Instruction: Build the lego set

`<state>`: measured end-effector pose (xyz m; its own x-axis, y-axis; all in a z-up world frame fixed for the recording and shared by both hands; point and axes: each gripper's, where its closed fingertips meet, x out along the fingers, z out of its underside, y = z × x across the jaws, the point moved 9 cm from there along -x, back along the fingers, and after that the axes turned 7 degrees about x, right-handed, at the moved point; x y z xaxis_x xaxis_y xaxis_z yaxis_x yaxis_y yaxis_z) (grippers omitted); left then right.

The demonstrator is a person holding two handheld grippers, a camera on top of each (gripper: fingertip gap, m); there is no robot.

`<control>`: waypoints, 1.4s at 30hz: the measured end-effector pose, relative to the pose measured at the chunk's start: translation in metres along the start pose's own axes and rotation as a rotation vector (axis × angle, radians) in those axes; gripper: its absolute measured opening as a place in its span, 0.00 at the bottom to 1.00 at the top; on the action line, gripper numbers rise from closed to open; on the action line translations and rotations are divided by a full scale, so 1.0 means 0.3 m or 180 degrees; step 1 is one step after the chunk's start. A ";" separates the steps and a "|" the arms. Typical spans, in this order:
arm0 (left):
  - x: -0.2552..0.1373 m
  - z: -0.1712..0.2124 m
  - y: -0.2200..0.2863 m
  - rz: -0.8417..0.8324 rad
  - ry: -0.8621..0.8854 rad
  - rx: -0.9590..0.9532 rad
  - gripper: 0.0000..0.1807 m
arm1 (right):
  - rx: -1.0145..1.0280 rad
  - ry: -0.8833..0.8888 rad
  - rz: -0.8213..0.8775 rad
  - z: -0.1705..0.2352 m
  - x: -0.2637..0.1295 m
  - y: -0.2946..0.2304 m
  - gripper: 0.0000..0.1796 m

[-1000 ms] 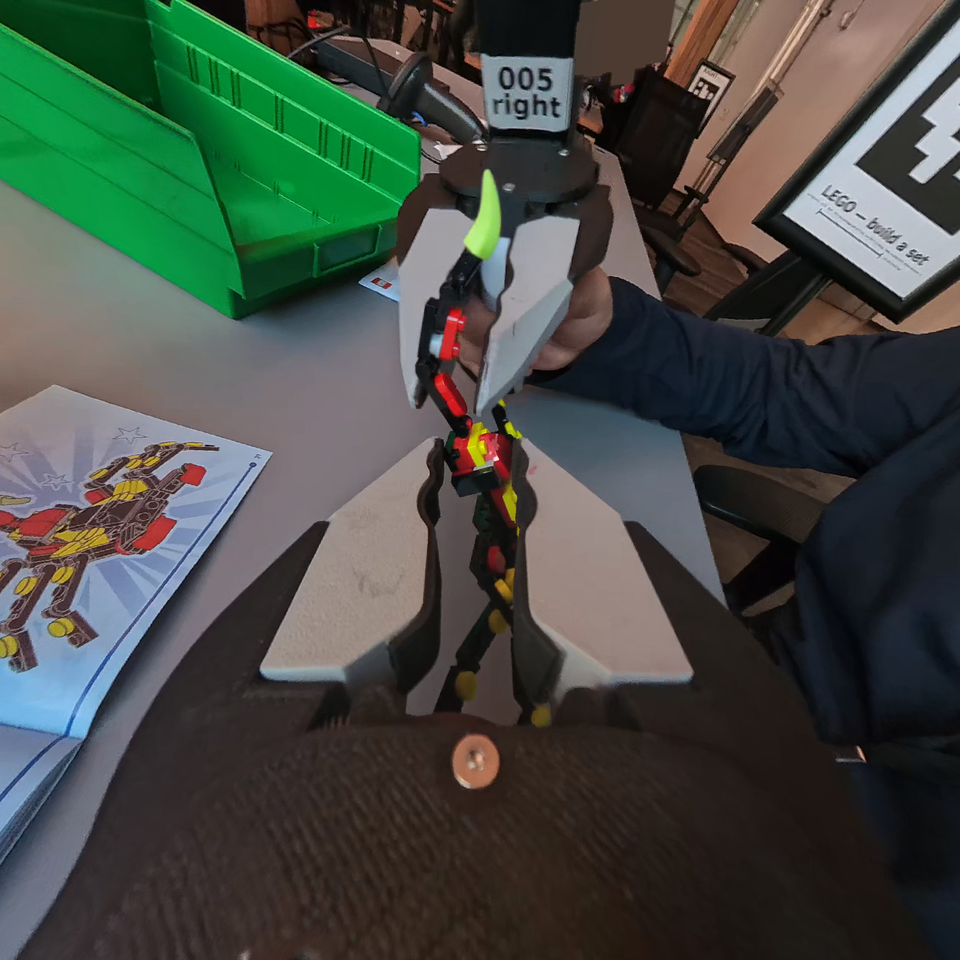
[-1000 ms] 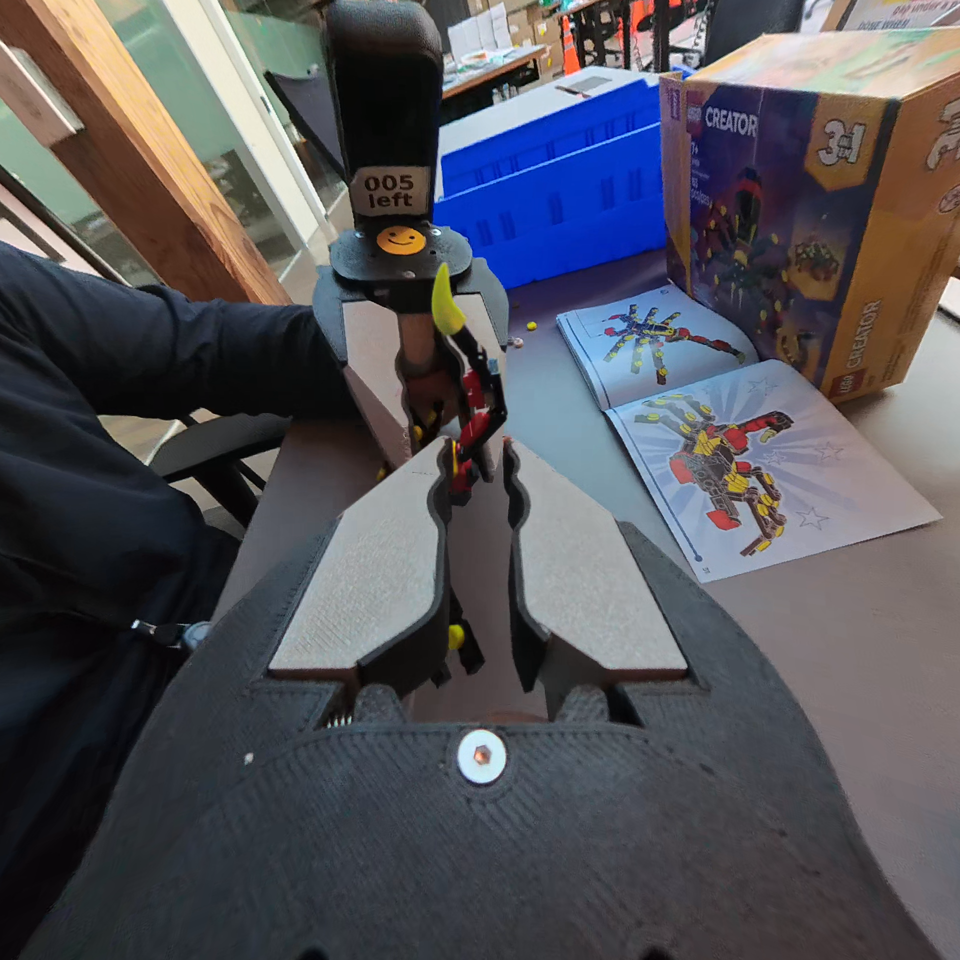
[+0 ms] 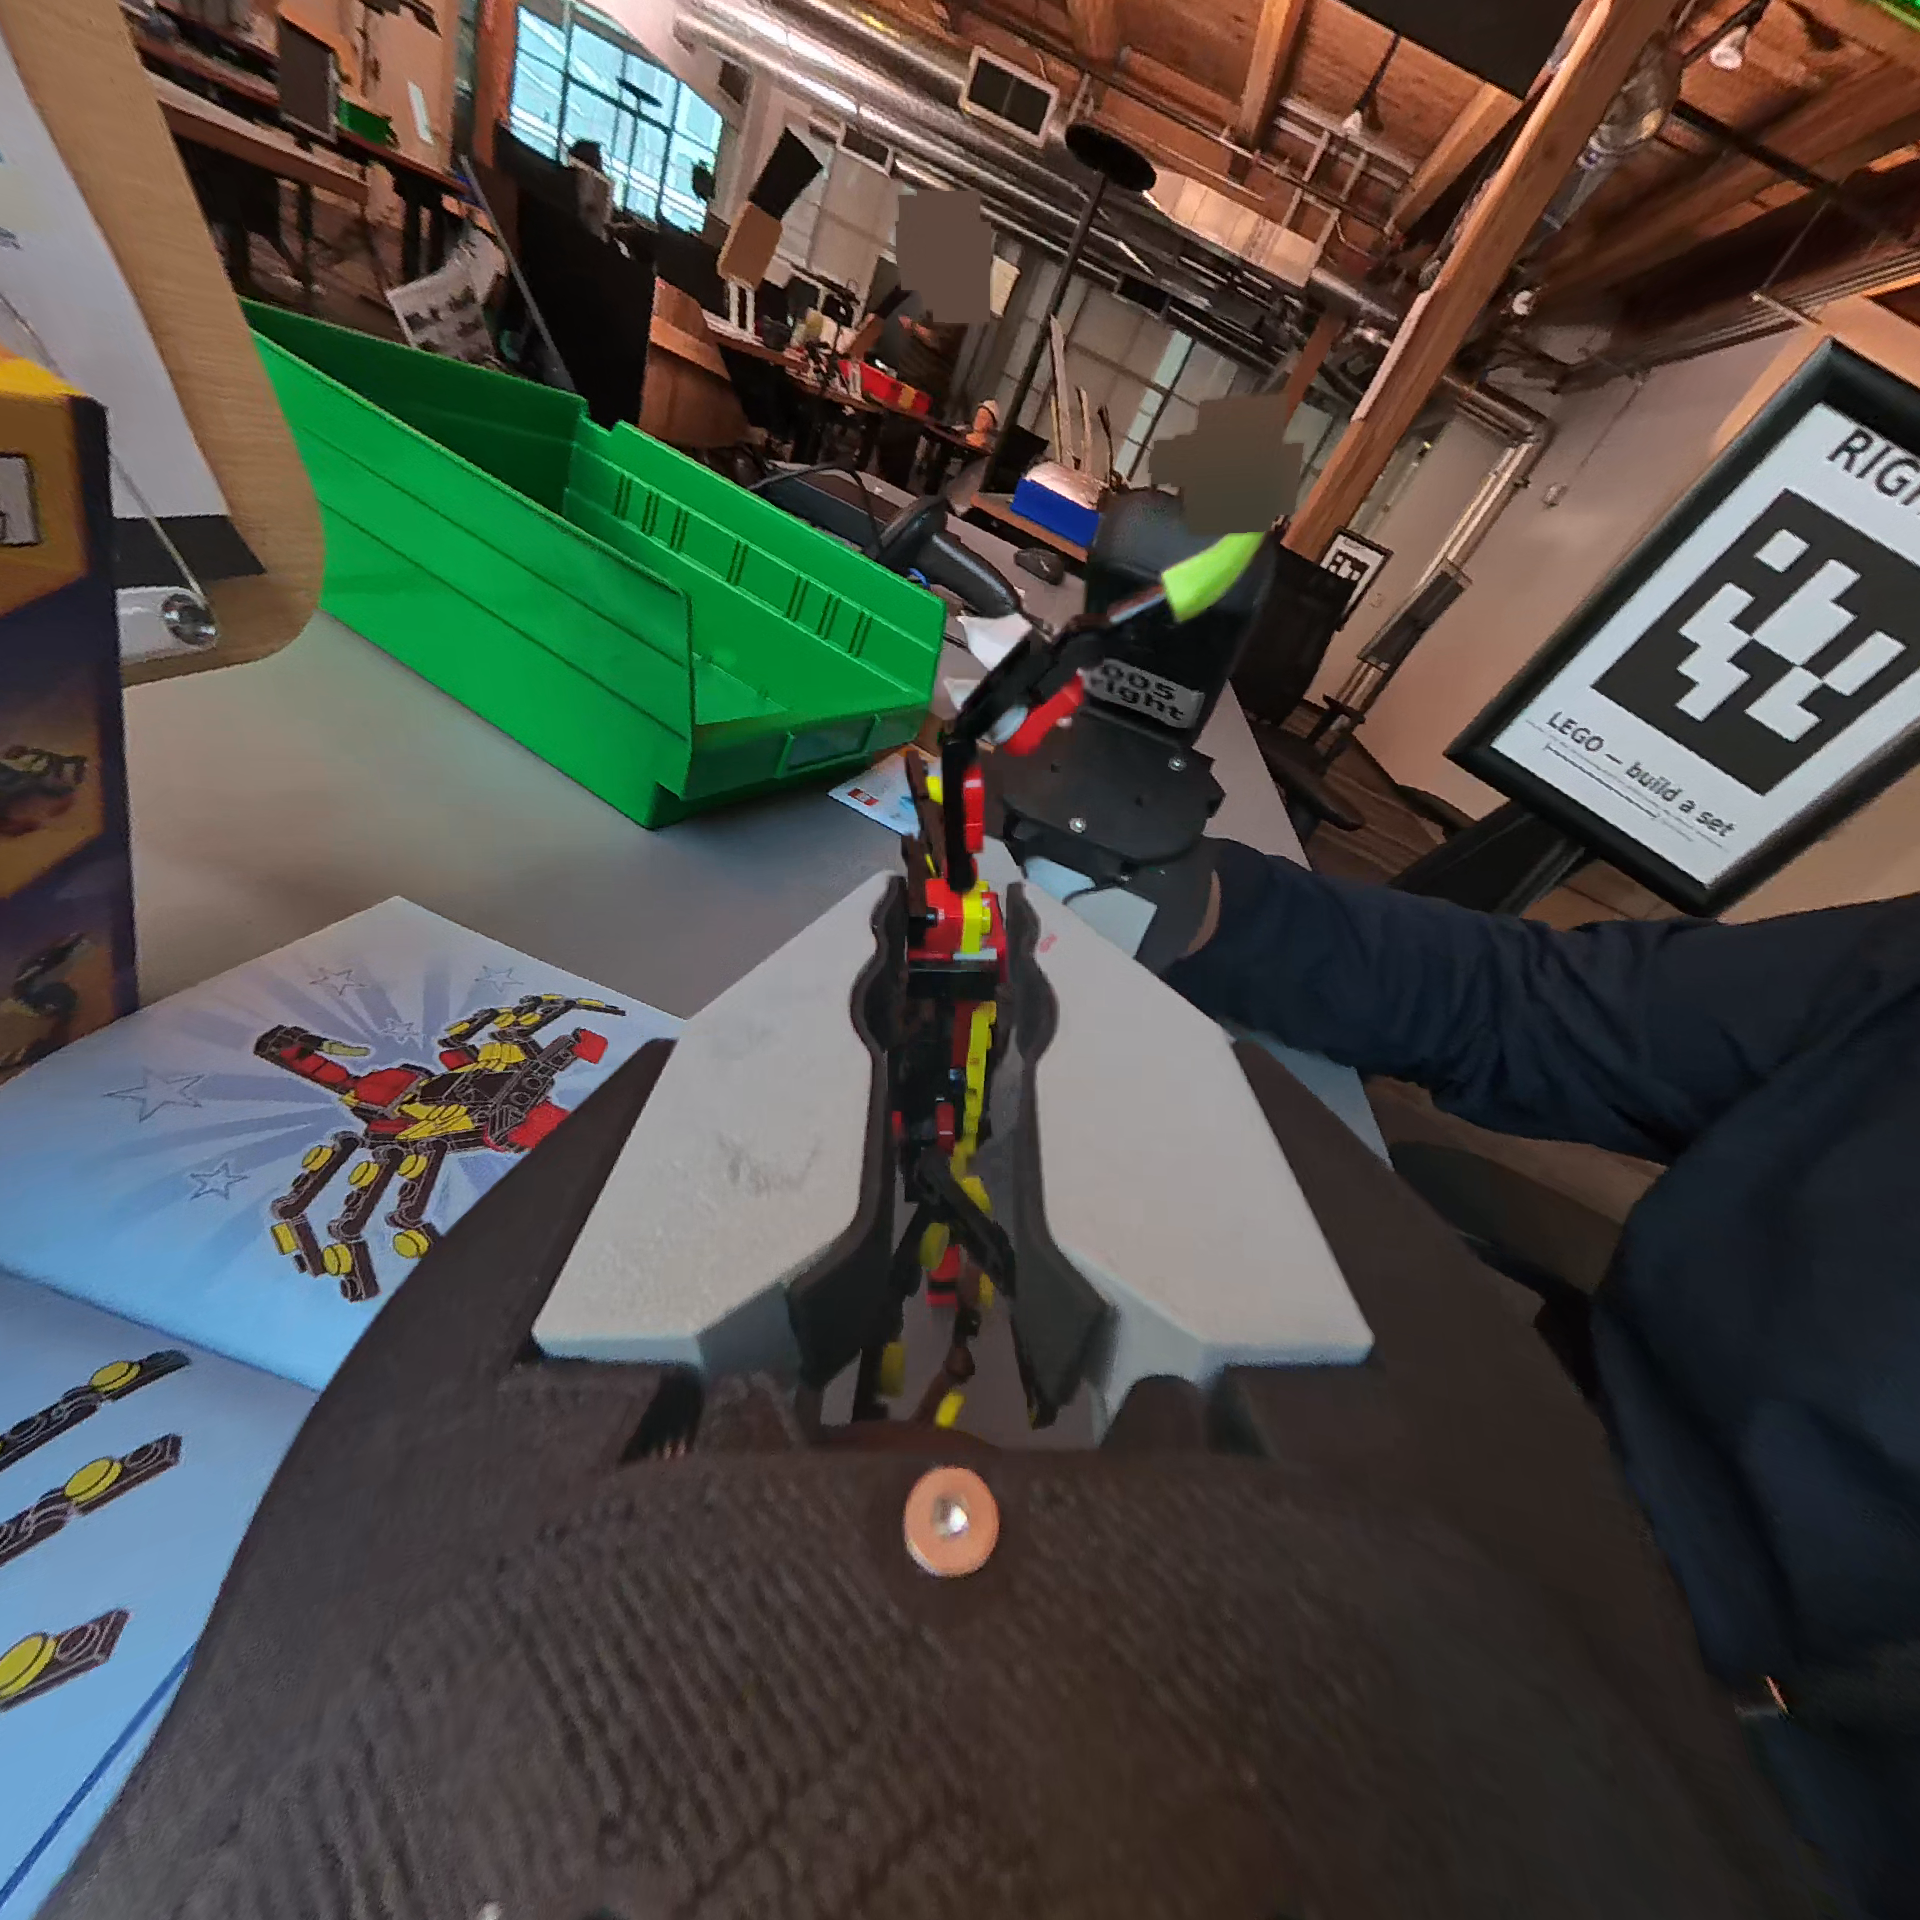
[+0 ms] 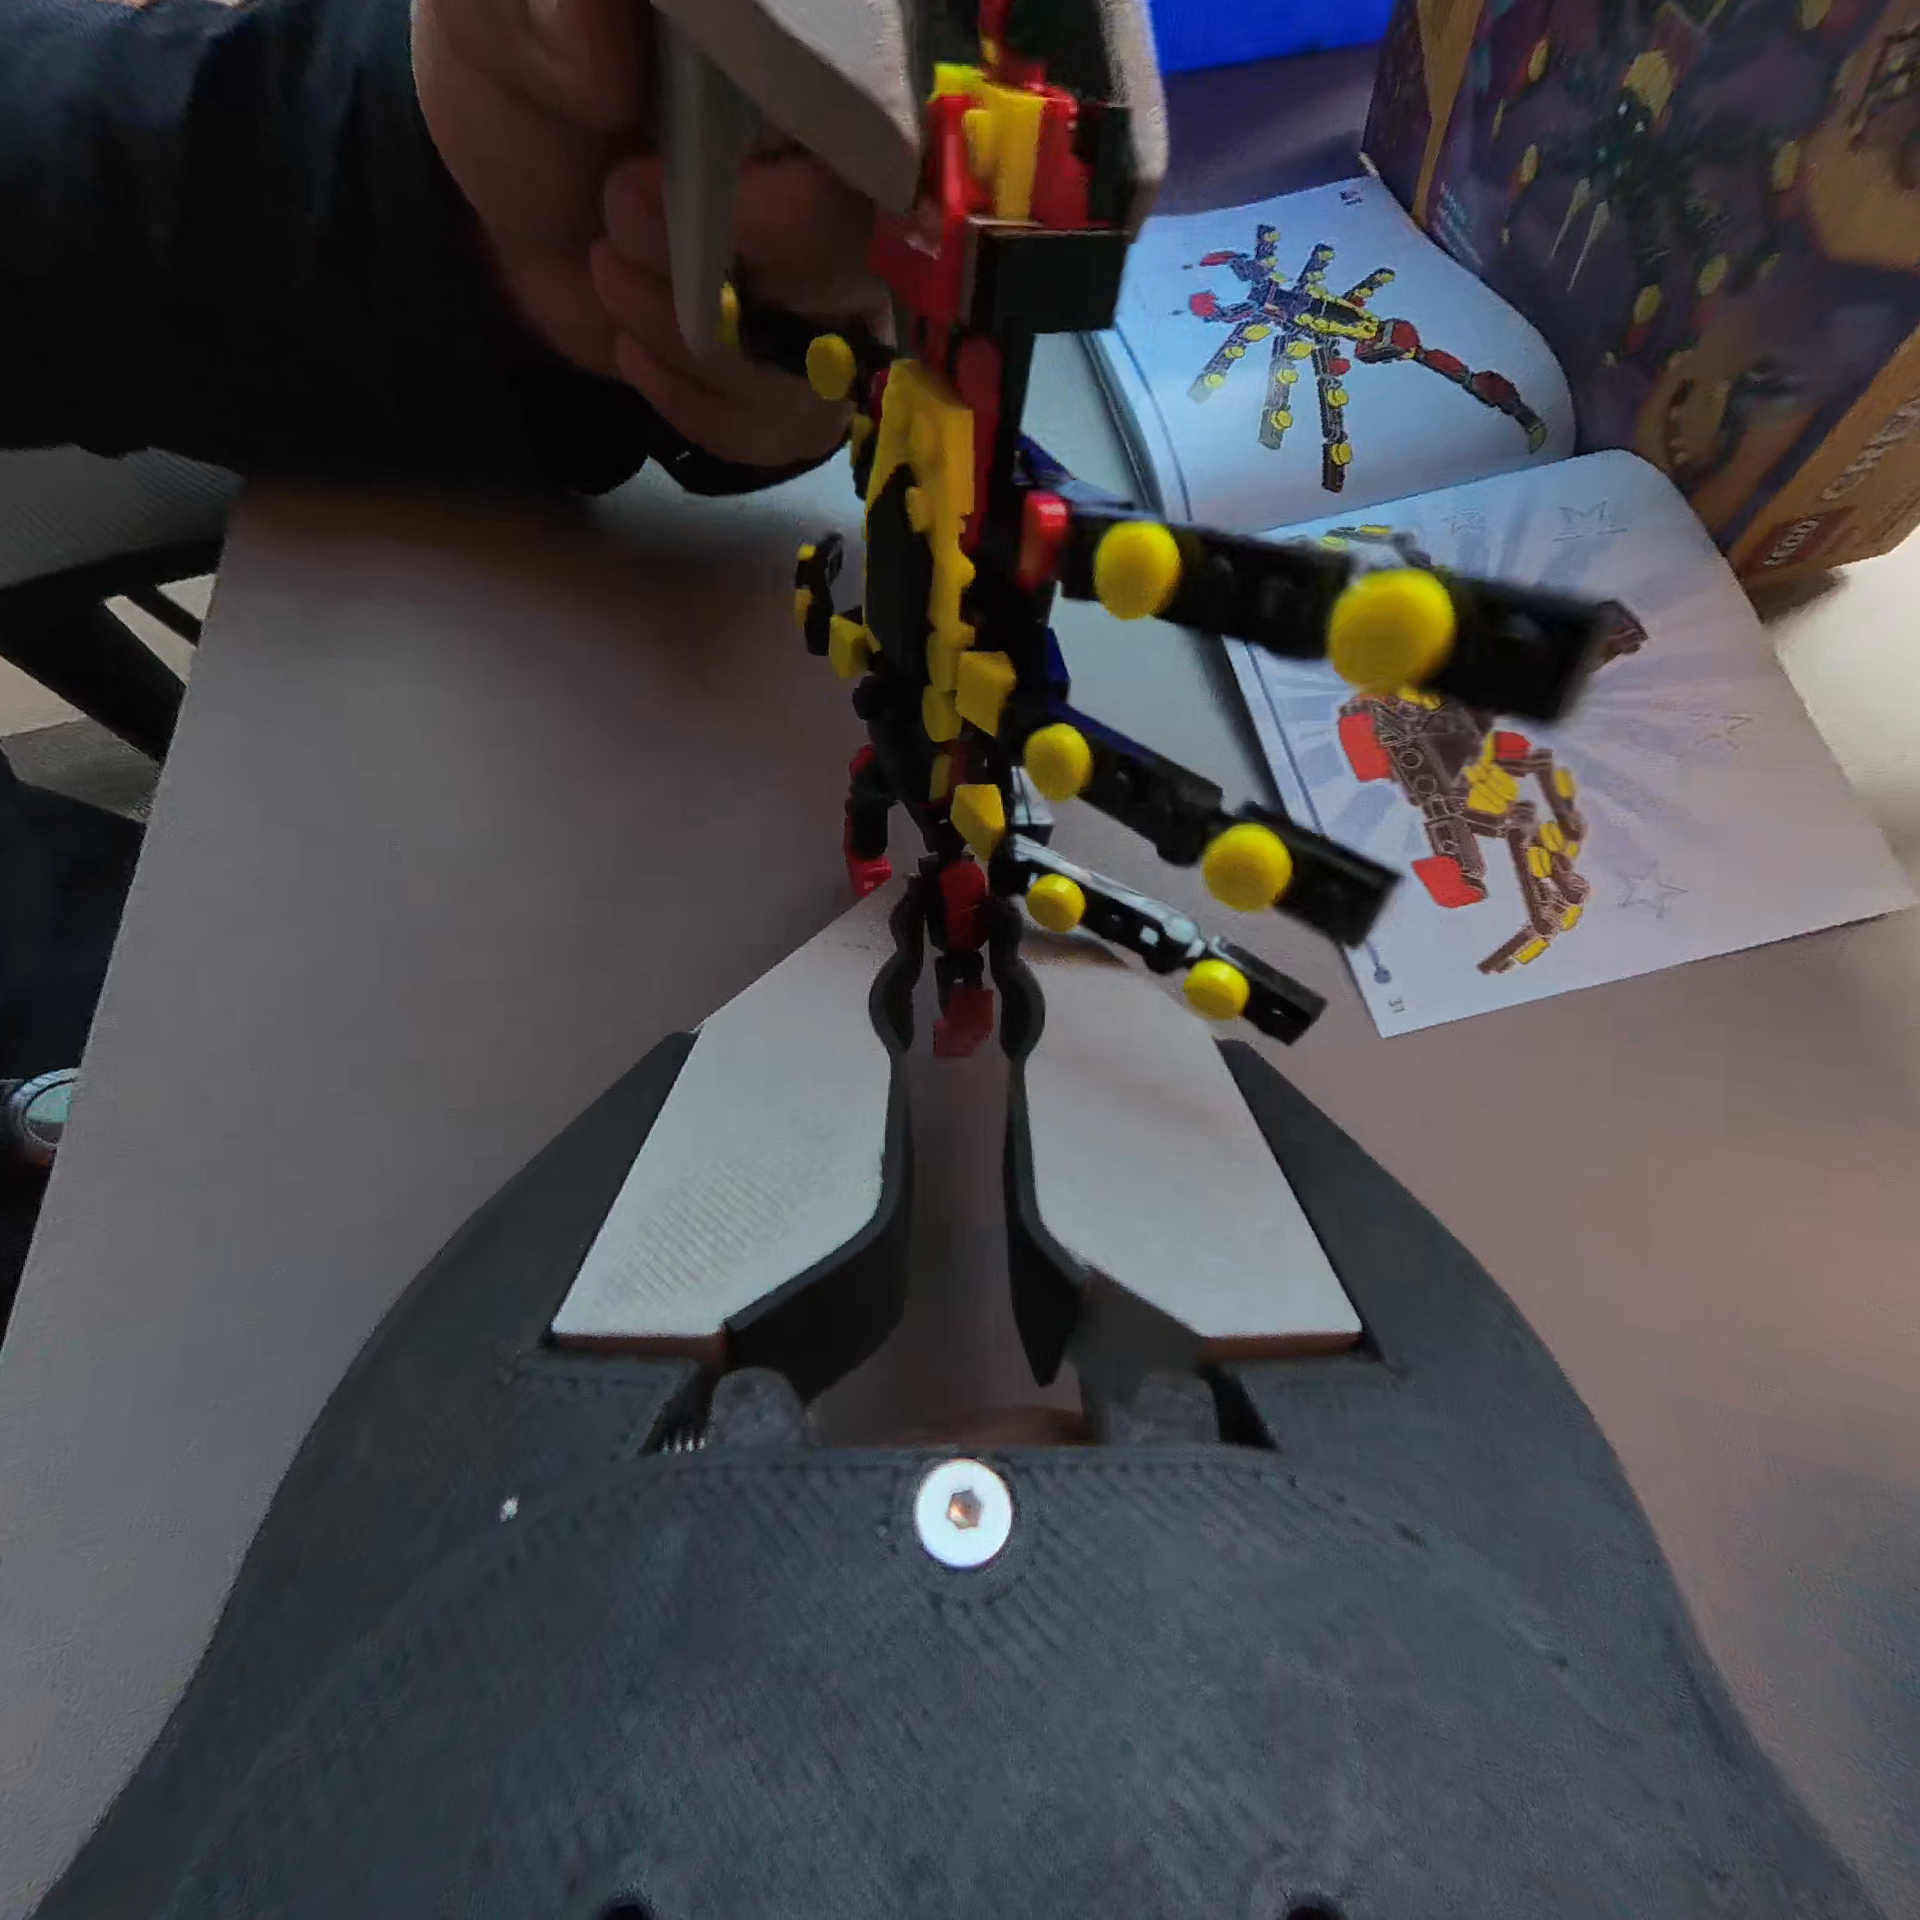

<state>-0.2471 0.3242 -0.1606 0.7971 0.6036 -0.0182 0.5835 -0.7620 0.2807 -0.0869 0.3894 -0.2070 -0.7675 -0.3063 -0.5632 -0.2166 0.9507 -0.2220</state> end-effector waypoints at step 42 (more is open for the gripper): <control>0.002 -0.001 -0.001 0.0770 0.1236 -0.1277 0.12 | 0.0634 0.1964 -0.0603 -0.104 -0.253 0.055 0.20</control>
<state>-0.2470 0.3248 -0.1604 0.7405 0.5234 0.4215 0.2287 -0.7861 0.5743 -0.0509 0.4298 -0.1431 -0.9440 -0.3269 0.0445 -0.3113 0.8381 -0.4480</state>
